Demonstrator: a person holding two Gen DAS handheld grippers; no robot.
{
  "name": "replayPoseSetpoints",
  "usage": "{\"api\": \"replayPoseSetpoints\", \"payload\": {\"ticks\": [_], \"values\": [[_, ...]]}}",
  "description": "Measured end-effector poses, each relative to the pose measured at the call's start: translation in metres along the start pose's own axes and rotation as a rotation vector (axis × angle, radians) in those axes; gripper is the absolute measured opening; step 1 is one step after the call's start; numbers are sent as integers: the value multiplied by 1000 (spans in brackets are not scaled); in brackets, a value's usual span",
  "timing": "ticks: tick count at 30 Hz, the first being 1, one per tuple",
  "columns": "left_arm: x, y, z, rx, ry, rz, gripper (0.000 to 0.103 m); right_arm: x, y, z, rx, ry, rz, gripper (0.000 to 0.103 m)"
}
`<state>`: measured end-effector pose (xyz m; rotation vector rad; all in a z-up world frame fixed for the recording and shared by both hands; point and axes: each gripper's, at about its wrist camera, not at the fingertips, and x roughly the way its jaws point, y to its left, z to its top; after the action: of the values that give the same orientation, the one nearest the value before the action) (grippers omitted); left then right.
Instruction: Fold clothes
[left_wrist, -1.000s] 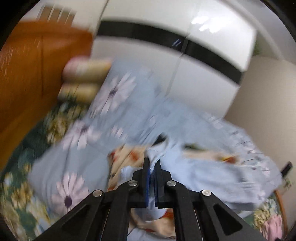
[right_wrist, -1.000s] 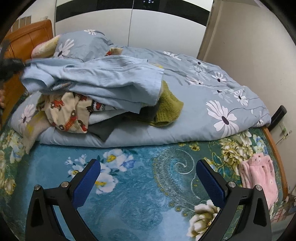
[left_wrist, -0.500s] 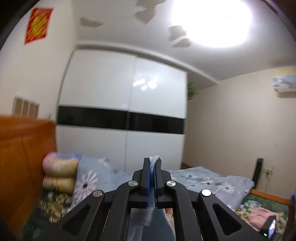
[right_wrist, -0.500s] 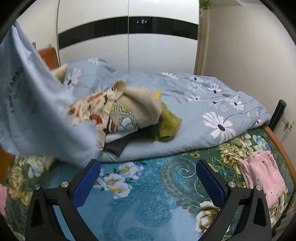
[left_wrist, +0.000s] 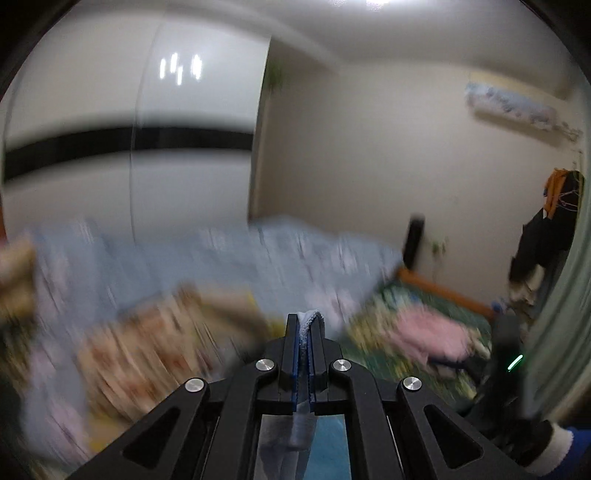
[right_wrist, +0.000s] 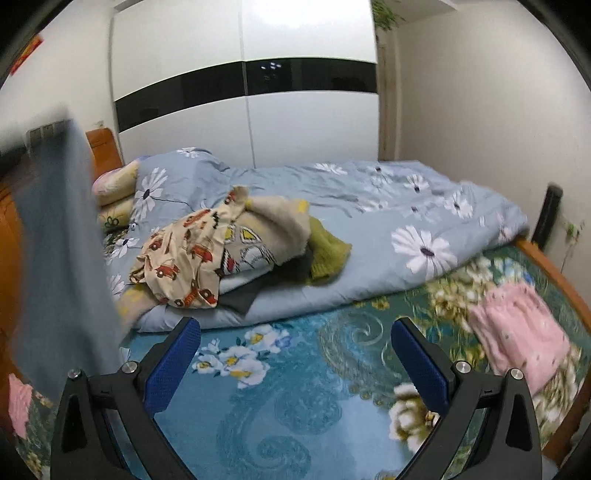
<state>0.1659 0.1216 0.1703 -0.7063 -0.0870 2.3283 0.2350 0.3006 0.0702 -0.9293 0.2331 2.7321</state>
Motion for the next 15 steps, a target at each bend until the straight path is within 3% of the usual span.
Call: {"api": "replayPoseSetpoints", "payload": {"ticks": [6,7,10,12,15], "values": [[147,30,-106,-248,417,27,5,20,-25,-24,86,106,-17,103],[155,34,-115,-282,451,26,7,24,-29,-28,98,124,-26,103],[165,46,-137,-381,527,15,24,35,-40,-40,111,169,-41,103],[155,57,-148,-422,517,-19,47,46,-48,-50,116,210,-39,103],[133,72,-158,-400,491,18,56,64,-57,-63,136,284,-26,98]]}}
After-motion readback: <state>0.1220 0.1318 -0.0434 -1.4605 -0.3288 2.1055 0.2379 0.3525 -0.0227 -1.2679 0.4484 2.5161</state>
